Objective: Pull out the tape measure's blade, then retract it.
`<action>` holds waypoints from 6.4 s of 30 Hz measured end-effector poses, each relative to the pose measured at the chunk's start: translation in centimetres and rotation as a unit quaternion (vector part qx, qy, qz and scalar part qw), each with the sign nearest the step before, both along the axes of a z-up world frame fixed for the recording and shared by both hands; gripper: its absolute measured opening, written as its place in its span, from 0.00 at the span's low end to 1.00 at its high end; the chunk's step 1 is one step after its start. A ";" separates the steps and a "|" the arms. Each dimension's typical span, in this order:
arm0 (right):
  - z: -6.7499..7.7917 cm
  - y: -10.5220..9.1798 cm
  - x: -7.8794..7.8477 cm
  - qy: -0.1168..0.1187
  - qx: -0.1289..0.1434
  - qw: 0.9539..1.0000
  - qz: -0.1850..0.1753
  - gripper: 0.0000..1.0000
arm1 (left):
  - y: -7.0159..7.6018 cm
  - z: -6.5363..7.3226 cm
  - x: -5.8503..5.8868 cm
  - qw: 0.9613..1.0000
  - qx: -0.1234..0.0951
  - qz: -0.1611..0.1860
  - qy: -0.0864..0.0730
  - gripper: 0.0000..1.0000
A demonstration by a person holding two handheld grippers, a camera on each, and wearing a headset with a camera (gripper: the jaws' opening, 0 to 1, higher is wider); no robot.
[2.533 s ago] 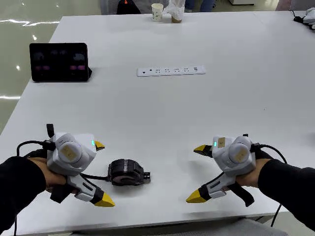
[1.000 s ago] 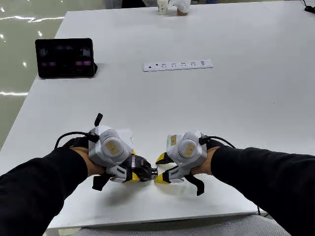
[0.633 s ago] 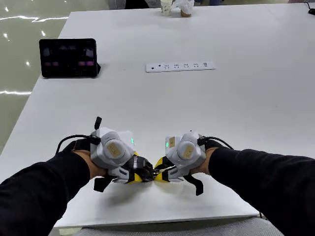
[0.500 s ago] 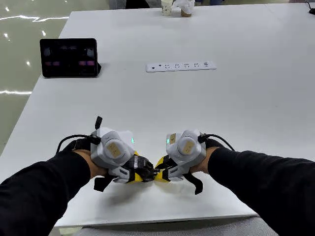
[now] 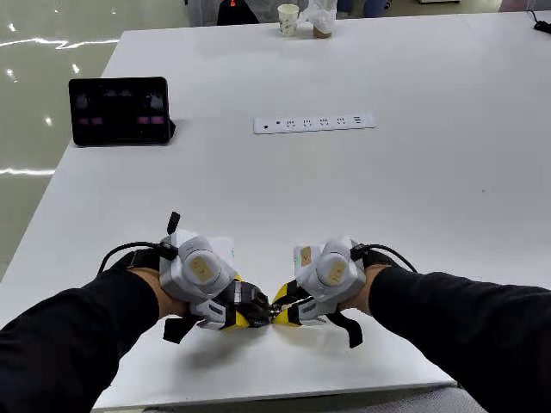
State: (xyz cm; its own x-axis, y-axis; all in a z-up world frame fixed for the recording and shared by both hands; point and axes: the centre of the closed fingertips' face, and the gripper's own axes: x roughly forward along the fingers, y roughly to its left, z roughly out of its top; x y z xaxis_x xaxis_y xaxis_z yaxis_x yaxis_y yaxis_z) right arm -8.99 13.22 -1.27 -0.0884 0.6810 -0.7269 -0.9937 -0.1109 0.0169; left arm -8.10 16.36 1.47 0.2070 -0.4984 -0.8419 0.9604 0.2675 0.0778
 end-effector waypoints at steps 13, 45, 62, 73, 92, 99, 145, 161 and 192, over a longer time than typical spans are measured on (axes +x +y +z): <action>-0.1 -1.5 0.1 0.008 -0.008 1.000 -0.002 0.11 | 0.1 -0.1 0.0 1.000 0.004 0.000 0.001 0.33; -0.2 -5.0 0.5 0.024 -0.021 0.999 -0.016 0.11 | 0.1 -0.1 0.0 1.000 0.001 0.004 0.001 0.33; -0.1 -6.2 0.8 0.030 -0.023 0.999 -0.027 0.11 | 0.1 -0.2 0.1 1.000 0.001 0.008 0.001 0.33; -0.2 -7.0 1.0 0.030 -0.026 0.999 -0.031 0.11 | 0.1 -0.2 0.1 1.000 0.001 0.008 0.001 0.33; 0.0 -8.6 1.0 0.032 -0.030 0.998 -0.035 0.11 | 0.1 -0.1 0.0 1.000 0.000 0.009 0.000 0.33; -0.1 -9.0 1.1 0.029 -0.031 0.999 -0.034 0.11 | 0.1 -0.1 0.0 1.000 0.001 0.009 0.000 0.33; 0.0 -13.9 1.7 0.028 -0.047 0.998 -0.042 0.11 | 0.1 -0.2 -0.1 1.000 0.000 0.010 -0.002 0.33; 0.0 -15.5 1.9 0.022 -0.053 0.997 -0.041 0.10 | 0.0 -0.1 -0.1 1.000 0.000 0.011 -0.002 0.33; -0.1 -18.7 2.4 0.020 -0.069 0.996 -0.048 0.10 | 0.0 -0.2 -0.1 1.000 0.000 0.011 -0.002 0.33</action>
